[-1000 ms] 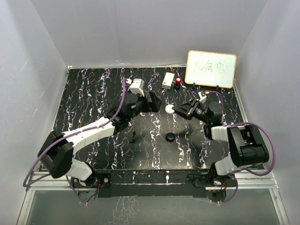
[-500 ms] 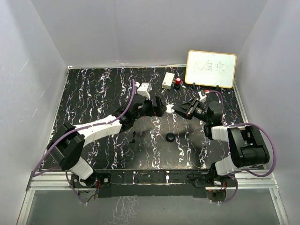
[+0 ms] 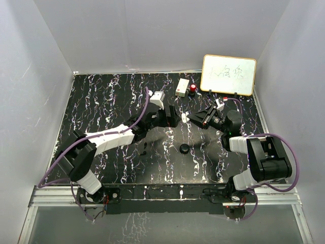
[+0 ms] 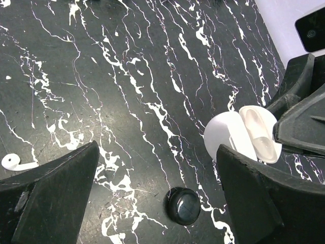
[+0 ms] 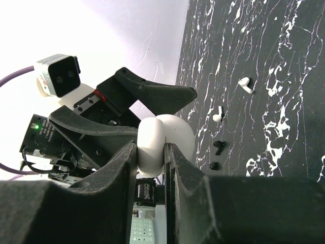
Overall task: Insert the wireless bluetooth earbuds into the charging case
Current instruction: Open the charging case, then pick up the earbud from the center of the board.
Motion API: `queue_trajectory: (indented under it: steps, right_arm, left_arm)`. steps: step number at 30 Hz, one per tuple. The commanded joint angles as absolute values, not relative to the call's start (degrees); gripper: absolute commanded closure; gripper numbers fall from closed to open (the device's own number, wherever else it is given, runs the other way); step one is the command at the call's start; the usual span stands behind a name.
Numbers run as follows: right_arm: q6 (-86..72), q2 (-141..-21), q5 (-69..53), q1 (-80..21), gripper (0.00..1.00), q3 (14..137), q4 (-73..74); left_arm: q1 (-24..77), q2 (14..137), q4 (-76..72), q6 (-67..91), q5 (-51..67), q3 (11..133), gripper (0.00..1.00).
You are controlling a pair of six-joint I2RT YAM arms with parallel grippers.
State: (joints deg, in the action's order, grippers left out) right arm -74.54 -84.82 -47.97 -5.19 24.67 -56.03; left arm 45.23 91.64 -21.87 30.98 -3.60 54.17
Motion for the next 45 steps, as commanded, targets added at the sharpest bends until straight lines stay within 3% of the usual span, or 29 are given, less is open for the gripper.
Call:
queue_trajectory:
  steps: [1, 18, 27, 32, 38, 45]
  right_arm:
    - [-75.78, -83.66, -48.54, -5.32, 1.00, 26.19, -61.61]
    - [-77.63, -84.30, -48.21, -5.19, 1.00, 25.49, -64.15]
    - [-77.12, -85.43, -48.21, -4.30, 1.00, 25.24, -64.06]
    - [-82.06, -89.29, -49.65, -3.97, 1.00, 24.68, -71.70]
    - [-86.50, -94.24, -50.14, -3.95, 1.00, 24.71, -80.10]
    - [-81.13, -92.24, -50.62, -3.96, 1.00, 26.30, -72.51]
  left_arm:
    - [45.70, 92.25, -23.55, 31.63, -2.74, 56.51, 0.01]
    - [46.21, 92.59, -22.15, 31.90, -5.29, 56.54, 0.01]
    - [43.37, 83.50, -11.35, 32.14, -15.69, 50.78, 0.01]
    - [41.53, 79.81, -3.10, 31.41, -19.28, 50.17, 0.01]
    - [40.87, 83.71, 9.67, 30.83, -23.11, 54.71, 0.01]
    - [39.69, 86.01, 13.91, 31.85, -23.61, 54.90, 0.07]
